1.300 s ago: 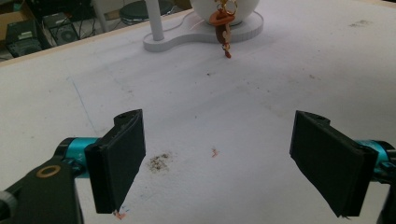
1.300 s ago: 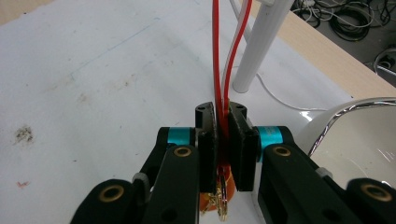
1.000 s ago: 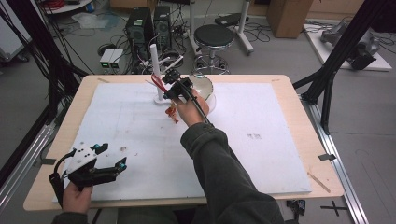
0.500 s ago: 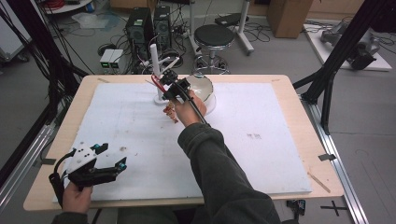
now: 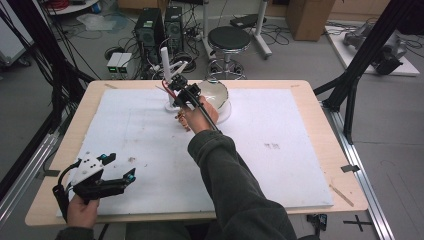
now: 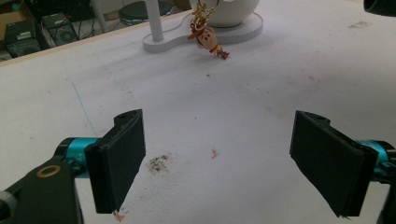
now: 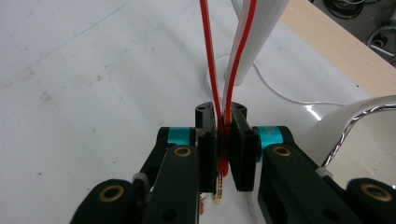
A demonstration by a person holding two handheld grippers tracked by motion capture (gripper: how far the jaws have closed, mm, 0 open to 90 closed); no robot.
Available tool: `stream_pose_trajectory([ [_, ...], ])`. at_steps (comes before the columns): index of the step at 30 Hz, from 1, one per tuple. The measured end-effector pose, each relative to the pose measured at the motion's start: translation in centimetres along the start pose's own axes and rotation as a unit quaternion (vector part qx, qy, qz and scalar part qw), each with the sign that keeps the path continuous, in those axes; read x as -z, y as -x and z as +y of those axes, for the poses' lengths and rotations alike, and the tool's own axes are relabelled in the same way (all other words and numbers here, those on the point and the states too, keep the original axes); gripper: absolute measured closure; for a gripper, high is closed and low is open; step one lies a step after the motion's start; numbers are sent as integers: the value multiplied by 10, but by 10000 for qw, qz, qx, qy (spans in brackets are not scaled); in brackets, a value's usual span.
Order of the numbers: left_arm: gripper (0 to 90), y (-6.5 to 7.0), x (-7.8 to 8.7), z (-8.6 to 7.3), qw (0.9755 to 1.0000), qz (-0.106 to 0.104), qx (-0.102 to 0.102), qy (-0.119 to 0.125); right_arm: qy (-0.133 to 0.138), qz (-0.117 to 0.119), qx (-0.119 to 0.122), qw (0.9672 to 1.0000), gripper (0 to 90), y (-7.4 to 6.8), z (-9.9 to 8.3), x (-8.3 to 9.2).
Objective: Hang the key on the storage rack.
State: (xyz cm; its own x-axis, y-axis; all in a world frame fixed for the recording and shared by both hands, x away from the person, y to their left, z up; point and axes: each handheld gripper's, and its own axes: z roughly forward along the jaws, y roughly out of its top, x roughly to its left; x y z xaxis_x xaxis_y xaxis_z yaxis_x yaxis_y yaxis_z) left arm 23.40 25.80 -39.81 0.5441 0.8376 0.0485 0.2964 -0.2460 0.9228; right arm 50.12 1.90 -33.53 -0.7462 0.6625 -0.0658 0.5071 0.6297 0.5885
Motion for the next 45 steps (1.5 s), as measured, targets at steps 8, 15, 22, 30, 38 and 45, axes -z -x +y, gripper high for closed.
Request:
stream_pose_trajectory([
  [8,187,-1,-1,0,10000,0,32,12,-86,-49,-27,9999,836,2,3,-4],
  [15,187,-1,-1,0,10000,-13,14,16,-226,-82,20,9997,838,-1,8,-11],
  [22,187,-1,-1,0,10000,-8,16,28,-194,42,-43,9998,818,3,7,-12],
  [30,187,-1,-1,0,10000,-9,5,17,-131,122,-93,9998,786,6,6,-12],
  [38,187,0,-1,0,10000,-12,1,8,405,194,9,9990,846,6,9,3],
  [45,187,0,-1,0,10000,-9,-14,8,599,400,85,9974,780,3,11,10],
])
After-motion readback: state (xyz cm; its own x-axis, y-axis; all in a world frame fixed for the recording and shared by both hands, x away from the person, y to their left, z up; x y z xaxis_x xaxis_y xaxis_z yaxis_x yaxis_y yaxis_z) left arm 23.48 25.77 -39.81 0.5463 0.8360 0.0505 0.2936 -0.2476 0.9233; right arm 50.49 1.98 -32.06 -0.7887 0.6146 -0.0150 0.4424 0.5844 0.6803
